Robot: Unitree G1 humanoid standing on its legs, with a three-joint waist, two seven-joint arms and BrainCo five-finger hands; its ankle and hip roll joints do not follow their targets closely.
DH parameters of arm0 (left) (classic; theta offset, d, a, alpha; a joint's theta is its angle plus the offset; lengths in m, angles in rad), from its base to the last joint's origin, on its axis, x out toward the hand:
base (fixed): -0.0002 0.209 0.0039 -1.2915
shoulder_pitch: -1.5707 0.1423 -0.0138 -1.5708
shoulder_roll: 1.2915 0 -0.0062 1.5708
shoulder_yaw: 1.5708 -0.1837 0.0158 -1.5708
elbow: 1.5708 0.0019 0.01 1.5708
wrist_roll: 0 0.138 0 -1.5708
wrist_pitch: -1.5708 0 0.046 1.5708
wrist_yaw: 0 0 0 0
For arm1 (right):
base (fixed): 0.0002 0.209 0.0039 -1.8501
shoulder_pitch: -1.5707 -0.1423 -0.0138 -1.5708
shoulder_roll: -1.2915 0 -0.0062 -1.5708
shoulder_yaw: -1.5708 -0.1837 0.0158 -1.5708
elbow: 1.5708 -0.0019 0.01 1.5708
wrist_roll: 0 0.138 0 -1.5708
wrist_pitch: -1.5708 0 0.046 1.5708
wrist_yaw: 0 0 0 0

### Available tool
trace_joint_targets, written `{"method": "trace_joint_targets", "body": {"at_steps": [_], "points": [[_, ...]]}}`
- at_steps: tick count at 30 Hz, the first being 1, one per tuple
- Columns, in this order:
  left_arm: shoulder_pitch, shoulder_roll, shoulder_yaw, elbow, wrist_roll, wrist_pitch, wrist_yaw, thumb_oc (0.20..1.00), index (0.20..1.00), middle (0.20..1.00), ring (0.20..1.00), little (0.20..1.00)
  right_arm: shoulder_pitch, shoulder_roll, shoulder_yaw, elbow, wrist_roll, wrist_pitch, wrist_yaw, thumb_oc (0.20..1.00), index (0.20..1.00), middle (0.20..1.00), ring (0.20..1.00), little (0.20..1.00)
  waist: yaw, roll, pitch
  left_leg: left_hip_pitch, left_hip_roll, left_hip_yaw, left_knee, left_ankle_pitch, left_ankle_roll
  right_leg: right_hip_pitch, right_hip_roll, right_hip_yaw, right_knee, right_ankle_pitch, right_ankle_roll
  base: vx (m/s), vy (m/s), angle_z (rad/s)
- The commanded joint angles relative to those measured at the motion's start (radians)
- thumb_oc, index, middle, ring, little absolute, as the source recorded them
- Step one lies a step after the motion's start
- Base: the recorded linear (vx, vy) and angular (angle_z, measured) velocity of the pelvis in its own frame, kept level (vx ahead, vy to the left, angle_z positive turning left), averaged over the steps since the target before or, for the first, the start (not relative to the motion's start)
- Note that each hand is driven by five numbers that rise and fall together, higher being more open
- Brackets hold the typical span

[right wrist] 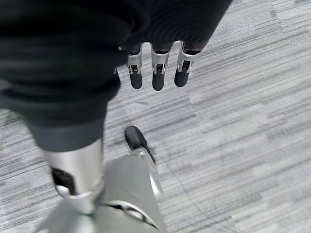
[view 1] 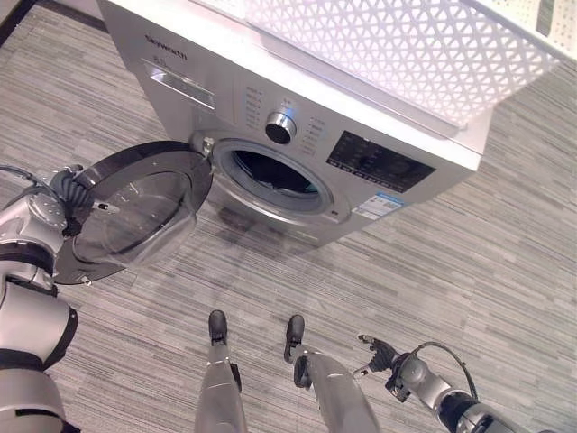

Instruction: Grab the laundry basket,head to the washer,open it,put in the laundry and shut it.

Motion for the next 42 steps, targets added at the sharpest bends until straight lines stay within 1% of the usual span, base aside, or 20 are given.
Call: {"method": "trace_joint_targets", "body": {"at_steps": [1,5,6,8,9,10,11,12,13,15,16,18,21,26,29,32,34,38,40,42], "points": [[0.214,-0.174,-0.023,0.035,0.041,0.038,-0.072,1.0,1.0,1.0,1.0,1.0,0.021,0.016,-0.041,-0.016,-0.037,0.01,0.001,1.0,1.0,1.0,1.0,1.0,-0.016,-0.104,0.083,-0.018,-0.011,-0.022,0.089,-0.091,0.02,0.129,-0.108,0.03,-0.197,0.146,0.122,0.03,0.023,-0.05],[0.22,-0.332,-0.022,-0.097,-0.024,-0.003,0.032,1.0,1.0,1.0,1.0,1.0,0.02,0.008,-0.075,-0.007,-0.048,-0.002,-0.014,1.0,1.0,1.0,1.0,1.0,-0.017,-0.069,0.082,0.031,-0.024,-0.008,0.07,-0.092,0.024,0.153,-0.117,0.038,-0.186,0.129,0.117,0.02,0.029,-0.04],[0.251,-0.412,-0.035,-0.154,-0.048,-0.015,0.037,1.0,1.0,1.0,1.0,1.0,0.018,0.006,-0.092,-0.003,-0.052,-0.006,-0.022,1.0,1.0,1.0,1.0,1.0,-0.019,-0.053,0.079,0.055,-0.028,0.002,0.056,-0.091,0.026,0.162,-0.119,0.044,-0.182,0.121,0.117,0.01,0.026,0.05],[0.252,-0.413,-0.035,-0.154,-0.048,-0.014,0.038,1.0,1.0,1.0,1.0,1.0,0.019,0.006,-0.092,-0.003,-0.052,-0.006,-0.022,1.0,1.0,1.0,1.0,1.0,-0.018,-0.053,0.079,0.056,-0.028,0.002,0.055,-0.091,0.026,0.163,-0.119,0.044,-0.182,0.121,0.117,0.01,0.0,-0.04],[0.288,-0.517,-0.058,-0.212,-0.113,-0.03,0.02,1.0,1.0,1.0,1.0,1.0,0.015,0.008,-0.108,0.019,-0.067,-0.002,-0.025,1.0,1.0,1.0,1.0,1.0,-0.022,-0.033,0.065,0.087,-0.03,0.015,0.04,-0.091,0.028,0.179,-0.119,0.053,-0.182,0.111,0.115,0.02,0.001,-0.09],[0.289,-0.518,-0.058,-0.212,-0.113,-0.03,0.02,1.0,1.0,1.0,1.0,1.0,0.015,0.008,-0.108,0.019,-0.067,-0.002,-0.025,1.0,1.0,1.0,1.0,1.0,-0.022,-0.033,0.065,0.088,-0.03,0.016,0.039,-0.091,0.028,0.179,-0.119,0.053,-0.182,0.111,0.115,0.02,-0.001,-0.09],[0.298,-0.551,-0.068,-0.22,-0.118,-0.03,0.021,1.0,1.0,1.0,1.0,1.0,0.014,0.009,-0.112,0.029,-0.072,0.0,-0.026,1.0,1.0,1.0,1.0,1.0,-0.024,-0.026,0.059,0.099,-0.029,0.021,0.035,-0.091,0.028,0.184,-0.119,0.057,-0.181,0.107,0.113,0.03,0.005,-0.03],[0.301,-0.588,-0.082,-0.226,-0.114,-0.033,0.019,1.0,1.0,1.0,1.0,1.0,0.012,0.01,-0.115,0.043,-0.078,0.001,-0.027,1.0,1.0,1.0,1.0,1.0,-0.029,-0.02,0.05,0.111,-0.03,0.026,0.033,-0.093,0.03,0.191,-0.117,0.063,-0.179,0.103,0.112,0.06,0.004,0.0],[0.313,-0.655,-0.108,-0.227,-0.105,-0.032,0.022,1.0,1.0,1.0,1.0,1.0,0.011,0.017,-0.12,0.068,-0.085,0.002,-0.027,1.0,1.0,1.0,1.0,1.0,-0.036,-0.008,0.031,0.139,-0.026,0.036,0.023,-0.095,0.031,0.204,-0.113,0.076,-0.182,0.097,0.112,0.05,0.005,0.03],[0.312,-0.656,-0.108,-0.227,-0.105,-0.032,0.023,1.0,1.0,1.0,1.0,1.0,0.011,0.016,-0.121,0.068,-0.086,0.002,-0.027,1.0,1.0,1.0,1.0,1.0,-0.034,-0.008,0.032,0.14,-0.026,0.037,0.022,-0.095,0.031,0.204,-0.113,0.076,-0.182,0.097,0.112,0.0,-0.009,-0.04],[0.318,-0.723,-0.142,-0.218,-0.081,-0.035,0.023,1.0,1.0,1.0,1.0,1.0,0.005,0.029,-0.121,0.105,-0.09,0.002,-0.029,1.0,1.0,1.0,1.0,1.0,-0.046,-0.001,0.009,0.157,-0.025,0.061,0.004,-0.072,0.038,0.207,-0.112,0.085,-0.19,0.111,0.108,-0.01,-0.015,-0.19],[0.323,-0.78,-0.172,-0.206,-0.068,-0.036,0.023,1.0,1.0,1.0,1.0,1.0,0.003,0.039,-0.116,0.127,-0.104,0.005,-0.027,1.0,1.0,1.0,1.0,1.0,-0.058,0.011,-0.021,0.184,-0.022,0.078,-0.018,-0.067,0.037,0.219,-0.108,0.099,-0.199,0.109,0.11,0.03,-0.017,-0.28],[0.327,-0.876,-0.205,-0.192,-0.095,-0.039,-0.001,1.0,1.0,1.0,1.0,1.0,-0.005,0.049,-0.115,0.168,-0.111,0.011,-0.033,1.0,1.0,1.0,1.0,1.0,-0.077,0.03,-0.063,0.232,-0.015,0.101,-0.048,-0.06,0.035,0.243,-0.103,0.113,-0.206,0.103,0.112,0.06,-0.038,-0.3],[0.322,-0.936,-0.279,-0.234,-0.107,-0.044,-0.048,1.0,1.0,1.0,1.0,1.0,0.004,0.045,-0.093,0.156,-0.134,0.025,-0.013,1.0,1.0,1.0,1.0,1.0,-0.097,0.056,-0.111,0.3,-0.007,0.138,-0.083,-0.061,0.033,0.28,-0.095,0.131,-0.215,0.095,0.116,0.07,-0.019,-0.36],[0.3,-0.921,-0.327,-0.304,-0.073,-0.056,-0.063,1.0,1.0,1.0,1.0,1.0,0.028,0.041,-0.089,0.147,-0.138,0.029,-0.002,1.0,1.0,1.0,1.0,1.0,-0.096,0.07,-0.132,0.323,-0.006,0.141,-0.097,-0.06,0.03,0.298,-0.094,0.124,-0.22,0.087,0.117,0.05,-0.036,-0.27],[0.283,-0.85,-0.36,-0.423,-0.013,-0.067,-0.065,1.0,1.0,1.0,1.0,1.0,0.074,0.024,-0.11,0.101,-0.141,0.029,0.003,1.0,1.0,1.0,1.0,1.0,-0.083,0.085,-0.143,0.329,-0.007,0.127,-0.104,-0.055,0.027,0.32,-0.095,0.101,-0.224,0.079,0.116,0.04,-0.038,-0.04],[0.313,-0.78,-0.352,-0.522,-0.019,-0.072,-0.084,1.0,1.0,1.0,1.0,1.0,0.11,0.013,-0.137,0.055,-0.138,0.028,0.005,1.0,1.0,1.0,1.0,1.0,-0.07,0.092,-0.148,0.333,-0.01,0.115,-0.108,-0.053,0.027,0.334,-0.096,0.085,-0.225,0.073,0.116,0.04,-0.022,0.18],[0.469,-0.606,-0.253,-0.703,-0.06,-0.09,-0.09,1.0,1.0,1.0,1.0,1.0,0.181,0.004,-0.207,-0.026,-0.14,0.024,0.005,1.0,1.0,1.0,1.0,1.0,-0.037,0.099,-0.156,0.337,-0.019,0.089,-0.114,-0.053,0.026,0.363,-0.103,0.051,-0.234,0.067,0.117,0.03,-0.01,0.25],[0.592,-0.507,-0.171,-0.772,-0.054,-0.12,-0.067,1.0,1.0,1.0,1.0,1.0,0.211,0.002,-0.239,-0.066,-0.146,0.014,0.006,1.0,1.0,1.0,1.0,1.0,-0.011,0.101,-0.158,0.341,-0.025,0.076,-0.117,-0.057,0.025,0.378,-0.106,0.034,-0.237,0.063,0.118,0.03,-0.002,0.21],[0.751,-0.425,-0.057,-0.812,-0.076,-0.16,-0.029,1.0,1.0,1.0,1.0,1.0,0.238,0.011,-0.261,-0.109,-0.144,-0.003,0.007,1.0,1.0,1.0,1.0,1.0,0.012,0.099,-0.166,0.337,-0.033,0.061,-0.118,-0.055,0.026,0.388,-0.111,0.021,-0.246,0.067,0.116,0.01,0.005,0.24]]}}
